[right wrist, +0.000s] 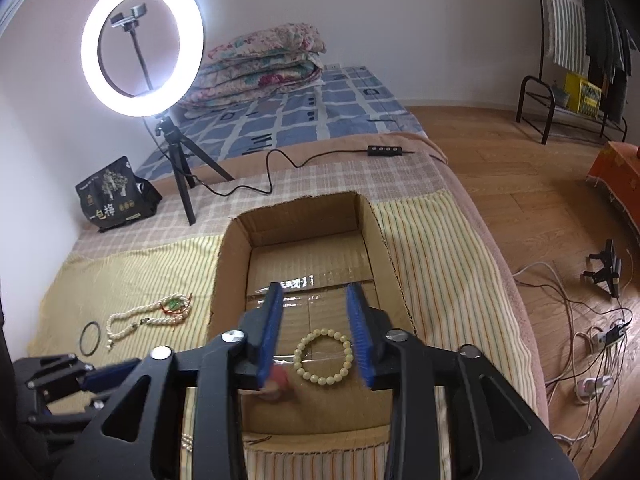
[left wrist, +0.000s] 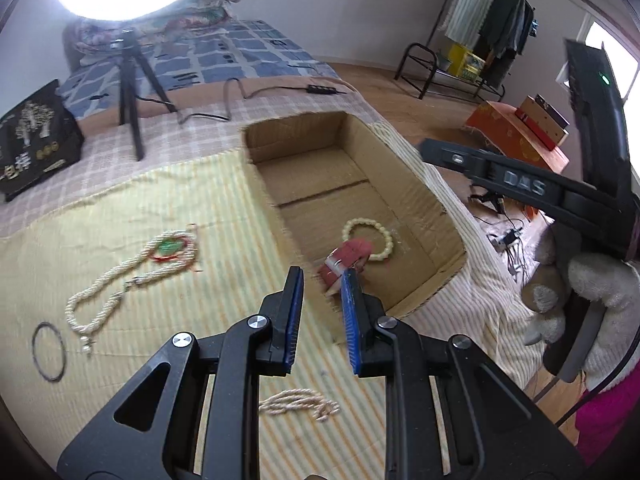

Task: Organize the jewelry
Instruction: 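Move the left gripper to the black bangle while the right gripper approaches the short pearl strand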

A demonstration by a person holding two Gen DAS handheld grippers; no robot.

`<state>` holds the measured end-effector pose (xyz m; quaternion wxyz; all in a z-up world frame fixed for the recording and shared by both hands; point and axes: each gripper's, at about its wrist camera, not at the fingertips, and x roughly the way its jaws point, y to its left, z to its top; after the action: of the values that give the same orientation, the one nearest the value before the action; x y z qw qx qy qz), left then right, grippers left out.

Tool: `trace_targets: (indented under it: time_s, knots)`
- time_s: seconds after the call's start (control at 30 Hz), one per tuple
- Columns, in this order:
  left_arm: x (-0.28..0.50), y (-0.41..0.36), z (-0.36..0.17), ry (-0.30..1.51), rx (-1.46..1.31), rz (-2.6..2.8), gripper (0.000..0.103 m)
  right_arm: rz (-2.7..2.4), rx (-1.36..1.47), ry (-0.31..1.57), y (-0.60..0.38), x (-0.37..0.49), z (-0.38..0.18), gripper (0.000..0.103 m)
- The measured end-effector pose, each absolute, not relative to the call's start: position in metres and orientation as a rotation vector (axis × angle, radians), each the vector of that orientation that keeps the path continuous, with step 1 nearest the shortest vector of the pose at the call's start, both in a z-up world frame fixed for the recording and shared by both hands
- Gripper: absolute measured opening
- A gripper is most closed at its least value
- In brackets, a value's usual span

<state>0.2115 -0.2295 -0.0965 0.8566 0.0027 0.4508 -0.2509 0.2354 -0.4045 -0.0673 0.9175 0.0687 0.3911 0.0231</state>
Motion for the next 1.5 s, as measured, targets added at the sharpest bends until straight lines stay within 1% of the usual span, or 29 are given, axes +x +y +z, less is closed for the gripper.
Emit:
trace_targets:
  time_s: [0.03,0.2,0.23,0.27,0.33,0.4,0.53,0.6,0.67,0.8,1.0,1.2,1.33,1.4,1.43,1.5]
  knots:
    - [0.211,-0.223,-0.094,0.94,0.0,-0.516,0.018,0.046,0.135,0.797,-0.403,0.232,-0.065,0.044]
    - [0.209,-0.191,-0.088,0.929,0.012,-0.476,0.018,0.054,0.111,0.78,-0.392,0.216,-0.055,0.045]
    - [0.209,-0.185,-0.088,0.931,0.015,-0.469,0.02,0.058,0.11,0.776,-0.39,0.213,-0.054,0.046]
    - [0.209,-0.177,-0.088,0.932,0.018,-0.459,0.026,0.062,0.107,0.772,-0.387,0.209,-0.053,0.046]
    - [0.209,-0.161,-0.087,0.934,0.025,-0.437,0.033,0.071,0.095,0.765,-0.381,0.202,-0.053,0.05]
    - [0.208,-0.146,-0.087,0.941,0.034,-0.422,0.034,0.08,0.08,0.757,-0.372,0.192,-0.054,0.052]
    - [0.208,-0.109,-0.086,0.962,0.014,-0.37,0.034,0.119,0.039,0.761,-0.354,0.176,-0.057,0.052]
    - [0.208,-0.09,-0.085,0.964,0.007,-0.342,0.038,0.143,0.023,0.761,-0.345,0.168,-0.06,0.052]
    - [0.207,-0.07,-0.085,0.959,-0.007,-0.312,0.044,0.17,0.007,0.77,-0.337,0.16,-0.063,0.053]
    - [0.213,-0.04,-0.09,0.984,-0.046,-0.265,0.044,0.23,-0.05,0.787,-0.316,0.144,-0.069,0.064]
    - [0.224,0.006,-0.106,1.029,-0.054,-0.178,0.044,0.302,-0.145,0.876,-0.287,0.129,-0.088,0.064]
    - [0.243,0.066,-0.137,1.112,-0.144,-0.096,0.044,0.35,-0.258,0.958,-0.265,0.126,-0.115,0.064]
    - [0.255,0.086,-0.162,1.184,-0.212,-0.088,0.044,0.382,-0.264,1.019,-0.259,0.132,-0.132,0.064]
    - [0.26,0.089,-0.173,1.22,-0.244,-0.099,0.039,0.396,-0.262,1.044,-0.258,0.135,-0.138,0.064]
    - [0.262,0.09,-0.18,1.24,-0.259,-0.098,0.034,0.39,-0.268,1.053,-0.256,0.136,-0.142,0.064]
    - [0.267,0.093,-0.19,1.268,-0.29,-0.098,0.033,0.399,-0.261,1.077,-0.255,0.14,-0.148,0.064]
